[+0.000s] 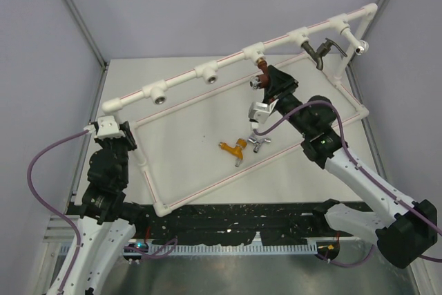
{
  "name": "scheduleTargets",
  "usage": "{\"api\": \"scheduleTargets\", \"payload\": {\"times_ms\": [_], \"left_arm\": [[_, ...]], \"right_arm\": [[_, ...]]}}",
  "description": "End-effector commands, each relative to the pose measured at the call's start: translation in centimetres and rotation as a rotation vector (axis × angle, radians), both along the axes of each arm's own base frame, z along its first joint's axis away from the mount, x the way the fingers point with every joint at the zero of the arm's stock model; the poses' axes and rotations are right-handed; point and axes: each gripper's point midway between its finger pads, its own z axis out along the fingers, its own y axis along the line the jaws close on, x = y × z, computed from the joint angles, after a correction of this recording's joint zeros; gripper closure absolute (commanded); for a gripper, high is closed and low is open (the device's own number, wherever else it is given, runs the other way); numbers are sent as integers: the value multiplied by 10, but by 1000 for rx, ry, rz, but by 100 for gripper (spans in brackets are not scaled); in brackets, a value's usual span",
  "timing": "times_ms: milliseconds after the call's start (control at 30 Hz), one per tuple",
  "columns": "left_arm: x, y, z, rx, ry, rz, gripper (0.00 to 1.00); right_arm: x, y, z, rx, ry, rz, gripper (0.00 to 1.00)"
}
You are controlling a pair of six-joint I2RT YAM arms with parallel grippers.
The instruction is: Install the water faucets
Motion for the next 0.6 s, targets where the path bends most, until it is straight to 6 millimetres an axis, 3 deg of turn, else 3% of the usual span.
{"api": "scheduleTargets", "payload": {"times_ms": [0, 567], "left_arm": [[-4, -12, 2, 11, -2, -80, 100], [-6, -13, 4, 2, -15, -88, 100]], "right_arm": [[14, -6, -14, 190, 98, -25, 95], [13, 16, -9, 694, 340, 173, 95]]}}
